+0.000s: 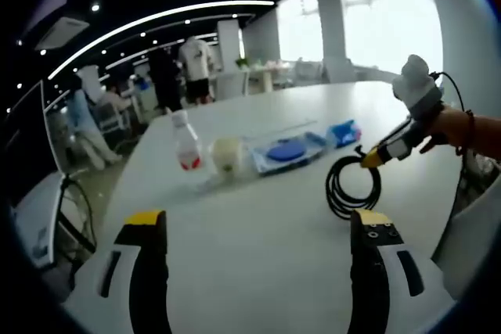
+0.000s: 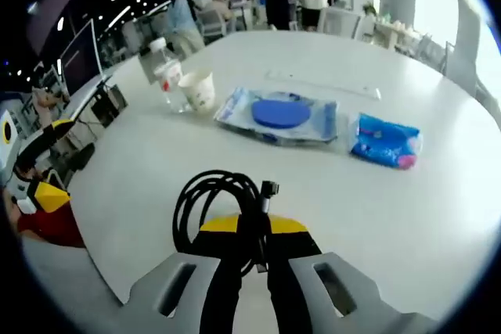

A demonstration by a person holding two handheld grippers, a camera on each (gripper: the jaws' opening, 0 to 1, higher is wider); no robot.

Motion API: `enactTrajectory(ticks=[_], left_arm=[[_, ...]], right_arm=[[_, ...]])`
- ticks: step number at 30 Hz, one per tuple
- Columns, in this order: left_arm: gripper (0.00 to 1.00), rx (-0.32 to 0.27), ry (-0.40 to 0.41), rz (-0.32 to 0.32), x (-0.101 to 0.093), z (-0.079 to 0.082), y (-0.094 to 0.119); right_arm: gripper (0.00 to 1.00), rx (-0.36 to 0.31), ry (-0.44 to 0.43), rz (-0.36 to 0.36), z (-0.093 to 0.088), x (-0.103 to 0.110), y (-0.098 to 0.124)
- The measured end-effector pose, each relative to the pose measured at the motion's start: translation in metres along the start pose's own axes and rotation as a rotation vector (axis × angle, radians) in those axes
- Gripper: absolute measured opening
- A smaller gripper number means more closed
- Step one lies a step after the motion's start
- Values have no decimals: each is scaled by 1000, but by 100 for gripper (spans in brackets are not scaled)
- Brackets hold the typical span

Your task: Arrange the tabletop items into an orderly group along one side of the table until the central work area is clear of visible clutter.

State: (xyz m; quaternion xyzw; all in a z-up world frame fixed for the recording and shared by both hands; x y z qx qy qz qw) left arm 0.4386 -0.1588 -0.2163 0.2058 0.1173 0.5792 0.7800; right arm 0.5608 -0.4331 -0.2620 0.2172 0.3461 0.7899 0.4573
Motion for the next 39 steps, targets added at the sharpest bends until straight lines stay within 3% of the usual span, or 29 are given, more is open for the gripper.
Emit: enactTrajectory(ticks=[16,35,39], left_arm=[[94,4,3,-28,-4,0,-2],[90,42,-31,-1,-3,-4,-5],[89,49,-17,-25,-5,-6,-6]], right_arm=[[10,27,-52,-89,10,-57,-10],[10,107,-97,-124,10,-95,-48],[11,100,-126,-135,9,-100,-53]])
Point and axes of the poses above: the point that each gripper's makers call its tool centre point, and the gripper's own axes: y roughly backward along the fingers, x roughly to its left, z roughly out of its top, the point moved 9 cm from there along y, roughly backward along the fingers, and after that the axes turned 5 degrees about -z, right-handed, at the moved point
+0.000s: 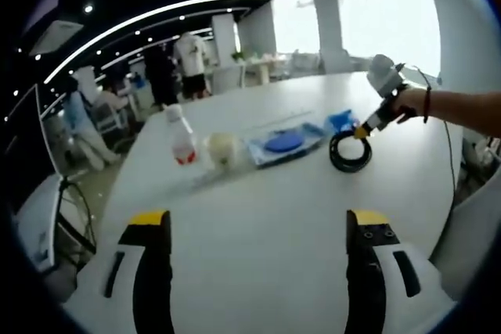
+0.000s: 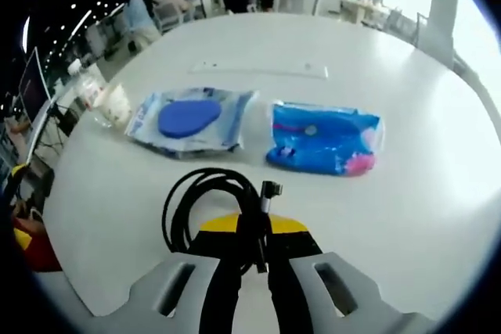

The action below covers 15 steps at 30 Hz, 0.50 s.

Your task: Arrange the tabletop items into an orderly group along one side of the table until the central work area is clear of visible clutter.

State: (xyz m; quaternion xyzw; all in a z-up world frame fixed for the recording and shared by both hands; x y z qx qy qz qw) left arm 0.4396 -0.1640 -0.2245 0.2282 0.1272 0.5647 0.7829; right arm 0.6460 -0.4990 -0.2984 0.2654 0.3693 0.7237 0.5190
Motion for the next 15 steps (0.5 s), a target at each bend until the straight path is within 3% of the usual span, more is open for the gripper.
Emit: enactTrajectory(ticks=[11,15], left_arm=[[90,6,-9,5,2,-1,0],[90,2,-9,16,4,-1,2]], right_arm=[[11,19,23,-25,-9,-4,-16],[12,18,-38,-27,-14,-7,-21]])
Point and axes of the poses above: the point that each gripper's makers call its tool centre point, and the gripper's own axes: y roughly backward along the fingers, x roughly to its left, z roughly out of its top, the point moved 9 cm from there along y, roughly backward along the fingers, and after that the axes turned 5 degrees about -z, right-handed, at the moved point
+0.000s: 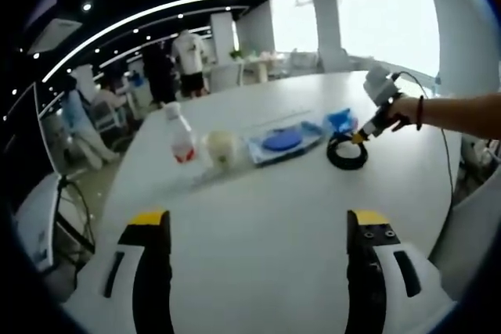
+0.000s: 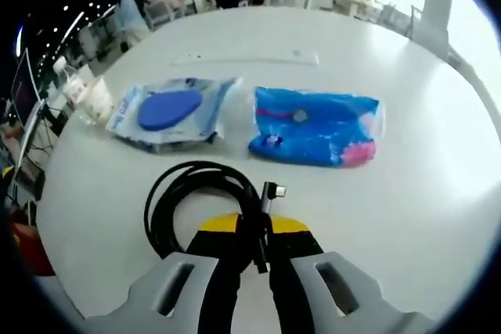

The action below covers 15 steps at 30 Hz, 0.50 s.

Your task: Arrange the tabletop items into an orderly group along one side of the table until the central work area is clear of visible clutter.

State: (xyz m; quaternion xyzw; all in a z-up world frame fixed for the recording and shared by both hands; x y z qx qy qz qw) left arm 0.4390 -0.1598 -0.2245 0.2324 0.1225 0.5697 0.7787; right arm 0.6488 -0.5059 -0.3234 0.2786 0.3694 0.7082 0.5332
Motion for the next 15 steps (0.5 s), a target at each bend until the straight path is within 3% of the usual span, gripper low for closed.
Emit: enactTrajectory(ticks=[3,6,7,15], left_arm=[[90,5,-2,5,1,-1,0],[91,31,-27,4,-1,-2,-1],[91,27,-30,0,-2,-2,-1],[92,36,-15,-16,-2,-3,0]], right_arm=[[12,-8,8,-5,-2,0,-1],[13,-16,41,-58,-8,-2,-5],[13,-33,13,-61,-6,-2,-6],[16,-47,64,-62,-6,0,-7]])
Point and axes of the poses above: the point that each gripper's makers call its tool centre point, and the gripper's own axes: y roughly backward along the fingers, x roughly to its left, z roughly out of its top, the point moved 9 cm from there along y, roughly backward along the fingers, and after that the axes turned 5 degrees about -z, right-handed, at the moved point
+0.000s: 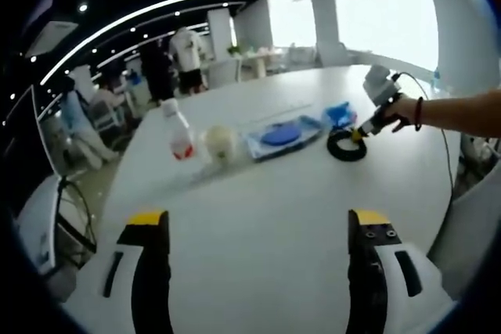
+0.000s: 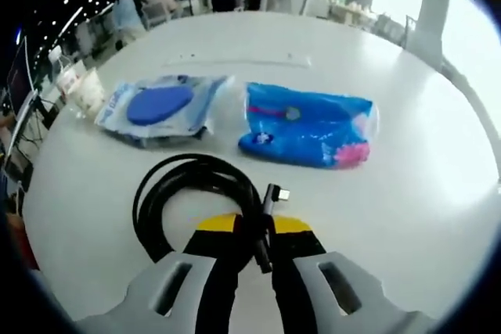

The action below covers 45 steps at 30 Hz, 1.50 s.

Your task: Arrange the tabletop items into an orderly group along one side of the table until the central work area is clear of visible clutter.

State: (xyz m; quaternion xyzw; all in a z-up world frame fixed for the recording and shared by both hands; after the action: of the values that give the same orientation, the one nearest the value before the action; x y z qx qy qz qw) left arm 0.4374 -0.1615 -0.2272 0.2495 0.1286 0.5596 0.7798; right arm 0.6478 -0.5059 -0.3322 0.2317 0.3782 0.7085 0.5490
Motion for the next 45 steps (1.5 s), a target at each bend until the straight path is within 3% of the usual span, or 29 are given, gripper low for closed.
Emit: enactTrajectory(ticks=[2,4,9,12,14,20,32,37,45], left_arm=[[92,-3,0,-2,0,0,0],[93,-7,-1,-1,0,1,1],[96,-8,6,-10,-1,1,1],[98,-11,4,-14,-2,1,1],[99,-14,2,-18,-3,2,1],[99,-20,-3,-31,-6,4,0],[99,-39,24,-44,-7,6,1],[99,-47,33,-72,-11,8,-1],[99,-61,58,-83,-11,8,2]], right_arm=[[22,-19,-89,18,1,0,0],[36,-87,-130,12,5,-2,4],[55,-162,-95,51,13,-2,20],[64,-247,-124,138,19,3,34],[68,-284,-142,172,21,6,46],[79,-322,-50,170,16,14,76],[99,-408,4,235,3,22,125],[99,-457,30,287,-4,28,150],[99,-473,51,302,-20,33,179]])
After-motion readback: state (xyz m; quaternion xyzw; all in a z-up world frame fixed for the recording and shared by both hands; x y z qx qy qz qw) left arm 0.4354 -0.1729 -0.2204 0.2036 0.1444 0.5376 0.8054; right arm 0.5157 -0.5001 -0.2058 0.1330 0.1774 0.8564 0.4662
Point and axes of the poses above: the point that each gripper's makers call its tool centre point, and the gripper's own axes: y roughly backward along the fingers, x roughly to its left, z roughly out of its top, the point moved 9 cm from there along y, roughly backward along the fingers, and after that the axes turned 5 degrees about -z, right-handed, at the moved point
